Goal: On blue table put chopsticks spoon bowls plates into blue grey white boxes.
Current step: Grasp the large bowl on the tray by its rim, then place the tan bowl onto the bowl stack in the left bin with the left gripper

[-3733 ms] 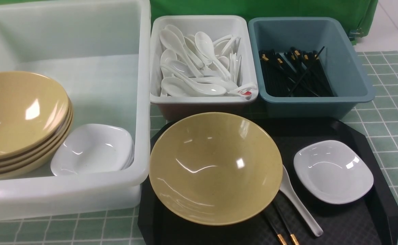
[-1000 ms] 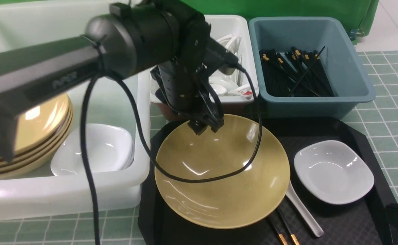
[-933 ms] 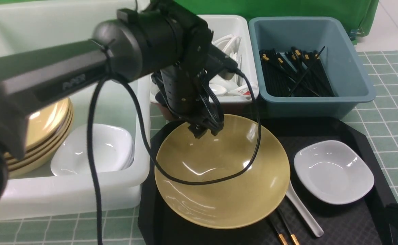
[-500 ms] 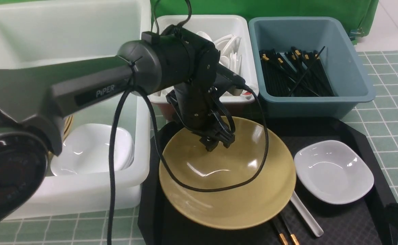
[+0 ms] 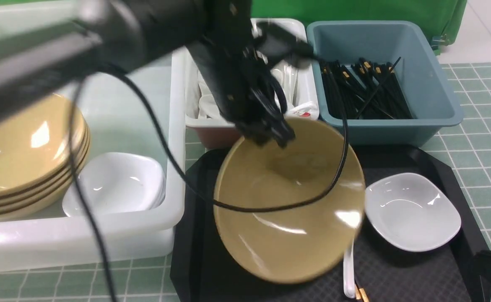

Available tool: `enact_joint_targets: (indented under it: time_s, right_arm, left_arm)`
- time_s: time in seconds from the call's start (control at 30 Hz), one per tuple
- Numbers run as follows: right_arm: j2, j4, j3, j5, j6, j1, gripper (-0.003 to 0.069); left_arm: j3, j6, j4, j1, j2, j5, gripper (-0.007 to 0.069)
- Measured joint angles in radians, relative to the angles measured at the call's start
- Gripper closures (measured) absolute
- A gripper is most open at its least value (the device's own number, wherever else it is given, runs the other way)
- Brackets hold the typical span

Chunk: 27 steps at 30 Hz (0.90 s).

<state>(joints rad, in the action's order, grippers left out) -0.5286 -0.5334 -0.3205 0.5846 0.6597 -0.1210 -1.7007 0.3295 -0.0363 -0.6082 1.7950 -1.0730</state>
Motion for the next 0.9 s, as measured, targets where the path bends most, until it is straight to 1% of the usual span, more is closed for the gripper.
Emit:
enact_joint_targets:
  time_s: [0.13,0.17,0.27,0.3,0.33,0.37,0.4,0.47,0.53,0.57,0.6,0.63,0.67,0.7,0.77,0.8,0.83,0.9]
  right_arm:
    - [0.0,0.0,0.0,0.0,0.0,0.0,0.061]
    - [0.0,0.0,0.0,0.0,0.0,0.0,0.061]
    - [0.0,0.0,0.0,0.0,0.0,0.0,0.061]
    - [0.0,0.0,0.0,0.0,0.0,0.0,0.061]
    - [0.0,0.0,0.0,0.0,0.0,0.0,0.0609]
    - [0.0,0.0,0.0,0.0,0.0,0.0,0.0608]
    - [0.0,0.0,0.0,0.0,0.0,0.0,0.0608]
    - [0.0,0.0,0.0,0.0,0.0,0.0,0.0607]
    - [0.0,0.0,0.0,0.0,0.0,0.0,0.0604]
    - [0.0,0.0,0.0,0.0,0.0,0.0,0.0604]
    - [0.0,0.0,0.0,0.0,0.0,0.0,0.0604]
    - [0.0,0.0,0.0,0.0,0.0,0.0,0.0604]
    - [0.0,0.0,0.0,0.0,0.0,0.0,0.0603]
    - [0.0,0.0,0.0,0.0,0.0,0.0,0.0601]
    - [0.0,0.0,0.0,0.0,0.0,0.0,0.0601]
    - [0.0,0.0,0.0,0.0,0.0,0.0,0.06]
    - [0.0,0.0,0.0,0.0,0.0,0.0,0.0598]
    - [0.0,0.0,0.0,0.0,0.0,0.0,0.0596]
  left_arm:
    - [0.0,0.016,-0.065,0.056,-0.104,0.036,0.0618]
    - [-0.001,0.015,-0.088,0.098,-0.152,0.055,0.0618]
    - [-0.002,0.002,-0.102,0.212,-0.225,0.061,0.0618]
    - [-0.002,-0.007,-0.102,0.297,-0.25,0.056,0.0618]
    - [-0.002,-0.009,-0.102,0.311,-0.257,0.054,0.0618]
    - [-0.002,-0.03,-0.099,0.445,-0.282,0.045,0.0618]
    - [-0.002,-0.034,-0.099,0.461,-0.286,0.044,0.0618]
    - [0.005,-0.088,-0.111,0.675,-0.297,0.039,0.0618]
    - [0.035,-0.121,-0.148,0.825,-0.298,0.039,0.0618]
    - [0.054,-0.129,-0.171,0.878,-0.298,0.038,0.0618]
    - [0.059,-0.132,-0.184,0.89,-0.298,0.036,0.0618]
    - [0.096,-0.138,-0.223,0.967,-0.298,0.029,0.0617]
    - [0.126,-0.14,-0.255,1.011,-0.298,0.026,0.0617]
    - [0.162,-0.14,-0.292,1.052,-0.298,0.025,0.0617]
    - [0.226,-0.14,-0.32,1.091,-0.298,0.033,0.0617]
    - [0.226,-0.14,-0.321,1.093,-0.298,0.033,0.0617]
    - [0.287,-0.142,-0.32,1.108,-0.298,0.057,0.0617]
    - [0.342,-0.156,-0.296,1.111,-0.298,0.087,0.0616]
